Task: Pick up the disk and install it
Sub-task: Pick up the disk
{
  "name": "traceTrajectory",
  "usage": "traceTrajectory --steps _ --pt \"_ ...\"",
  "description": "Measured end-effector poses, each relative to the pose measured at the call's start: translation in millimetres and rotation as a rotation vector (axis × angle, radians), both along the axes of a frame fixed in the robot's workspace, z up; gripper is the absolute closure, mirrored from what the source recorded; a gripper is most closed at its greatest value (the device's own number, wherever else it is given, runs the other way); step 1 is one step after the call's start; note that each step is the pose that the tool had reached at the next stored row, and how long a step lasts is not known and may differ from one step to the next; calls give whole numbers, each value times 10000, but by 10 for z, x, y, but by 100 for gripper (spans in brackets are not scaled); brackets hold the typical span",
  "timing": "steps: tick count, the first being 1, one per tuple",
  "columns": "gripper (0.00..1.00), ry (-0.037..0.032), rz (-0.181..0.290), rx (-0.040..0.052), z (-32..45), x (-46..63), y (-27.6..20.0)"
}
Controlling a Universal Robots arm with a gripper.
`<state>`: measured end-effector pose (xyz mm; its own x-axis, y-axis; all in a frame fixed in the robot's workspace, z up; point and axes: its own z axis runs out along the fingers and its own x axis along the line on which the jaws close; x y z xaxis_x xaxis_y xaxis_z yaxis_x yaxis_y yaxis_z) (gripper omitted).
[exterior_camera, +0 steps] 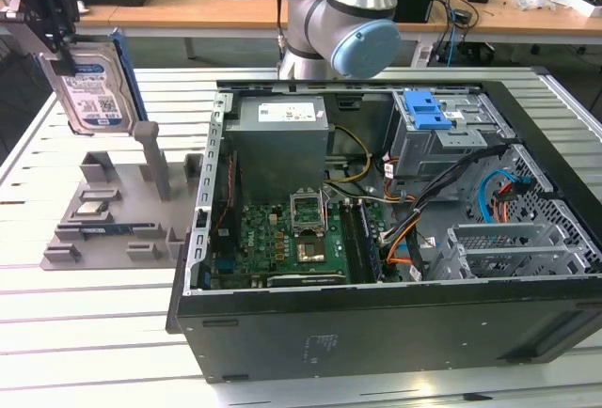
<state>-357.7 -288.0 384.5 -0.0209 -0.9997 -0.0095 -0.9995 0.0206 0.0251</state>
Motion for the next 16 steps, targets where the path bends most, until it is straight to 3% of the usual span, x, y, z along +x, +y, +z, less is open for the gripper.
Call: traceTrajectory --steps 7,16 --pt "63 0 0 0 304 0 14" --pt "63 0 0 0 553 0 22"
